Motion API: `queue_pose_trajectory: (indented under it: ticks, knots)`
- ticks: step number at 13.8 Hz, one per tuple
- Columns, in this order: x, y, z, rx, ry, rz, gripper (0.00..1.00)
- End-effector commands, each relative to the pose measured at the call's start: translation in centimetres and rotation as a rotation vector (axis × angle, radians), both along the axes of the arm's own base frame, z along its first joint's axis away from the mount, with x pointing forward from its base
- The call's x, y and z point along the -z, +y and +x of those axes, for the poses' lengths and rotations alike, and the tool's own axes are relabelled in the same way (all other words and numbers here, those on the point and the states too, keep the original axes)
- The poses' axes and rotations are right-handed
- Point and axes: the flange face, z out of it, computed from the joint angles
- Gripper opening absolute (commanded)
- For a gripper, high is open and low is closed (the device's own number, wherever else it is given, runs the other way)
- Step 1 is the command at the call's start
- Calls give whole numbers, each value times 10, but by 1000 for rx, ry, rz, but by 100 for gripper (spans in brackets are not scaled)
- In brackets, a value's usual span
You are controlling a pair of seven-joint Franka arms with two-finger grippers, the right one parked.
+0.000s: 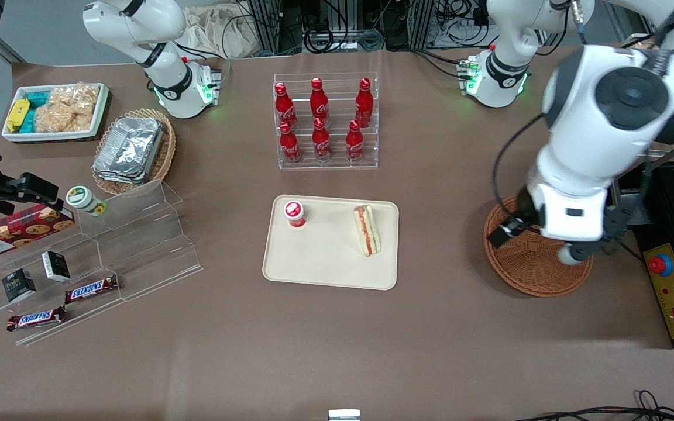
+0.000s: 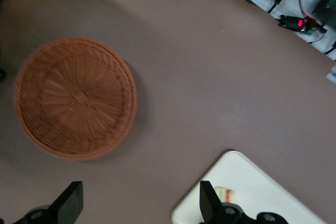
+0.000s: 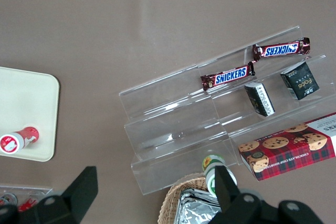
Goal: Place sandwich from basket to tray
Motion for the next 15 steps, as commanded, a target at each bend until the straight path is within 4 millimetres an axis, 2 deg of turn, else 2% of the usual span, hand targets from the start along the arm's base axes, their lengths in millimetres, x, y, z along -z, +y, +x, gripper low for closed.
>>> queue_pose_trajectory:
  ticks: [1,3,6,9,13,15]
  knots:
    - [6,54,-12,122,54,5,100]
    - [9,87,-19,224,78,14,100]
    - [7,127,-37,406,109,23,100]
    - [3,158,-62,519,117,29,100]
    - [-9,171,-96,508,52,50,100]
    - [-8,175,-113,491,5,45,100]
